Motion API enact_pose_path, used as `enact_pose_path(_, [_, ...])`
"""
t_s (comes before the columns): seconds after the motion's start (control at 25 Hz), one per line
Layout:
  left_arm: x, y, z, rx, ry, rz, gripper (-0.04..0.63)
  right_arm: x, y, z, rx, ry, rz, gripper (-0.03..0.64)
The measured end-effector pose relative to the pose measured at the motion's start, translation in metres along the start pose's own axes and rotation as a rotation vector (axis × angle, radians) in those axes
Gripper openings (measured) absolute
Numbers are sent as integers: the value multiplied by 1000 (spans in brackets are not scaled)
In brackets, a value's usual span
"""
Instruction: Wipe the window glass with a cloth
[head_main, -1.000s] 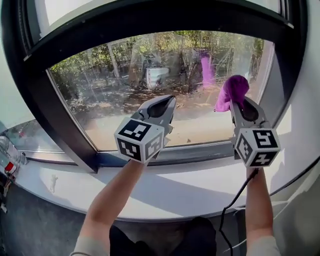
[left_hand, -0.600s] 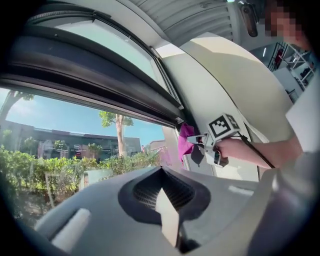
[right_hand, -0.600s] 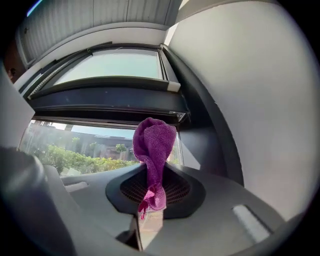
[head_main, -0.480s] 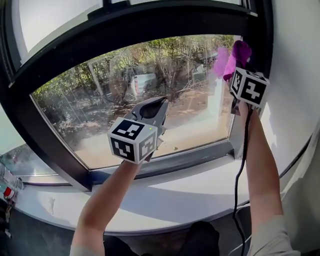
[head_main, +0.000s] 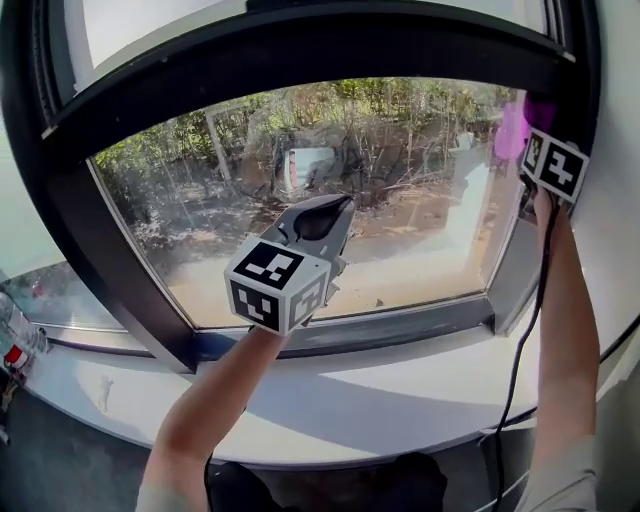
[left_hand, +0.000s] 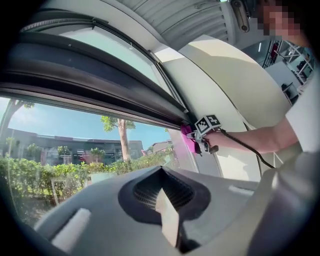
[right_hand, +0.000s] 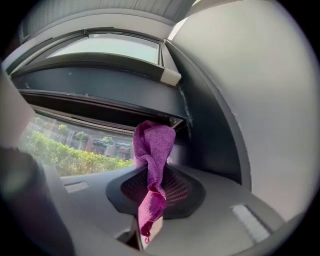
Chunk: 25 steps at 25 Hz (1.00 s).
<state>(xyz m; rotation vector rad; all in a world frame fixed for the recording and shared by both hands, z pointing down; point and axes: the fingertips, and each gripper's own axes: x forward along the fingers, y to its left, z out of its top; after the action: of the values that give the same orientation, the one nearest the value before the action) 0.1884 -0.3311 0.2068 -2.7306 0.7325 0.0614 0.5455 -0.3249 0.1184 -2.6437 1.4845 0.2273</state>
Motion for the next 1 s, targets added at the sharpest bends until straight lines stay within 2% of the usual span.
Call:
enact_pose_path(0.32, [-41, 46, -1, -49, -31, 90, 1, -32, 79, 11, -104, -41, 249, 72])
enact_pose_path(0.6, [-78, 74, -3, -34, -15, 167, 2, -65, 158, 7, -112, -35, 417, 74])
enact_pose_path(1.0, [-137, 130, -17, -26, 36, 341, 2, -114, 290, 8, -82, -65, 668, 75])
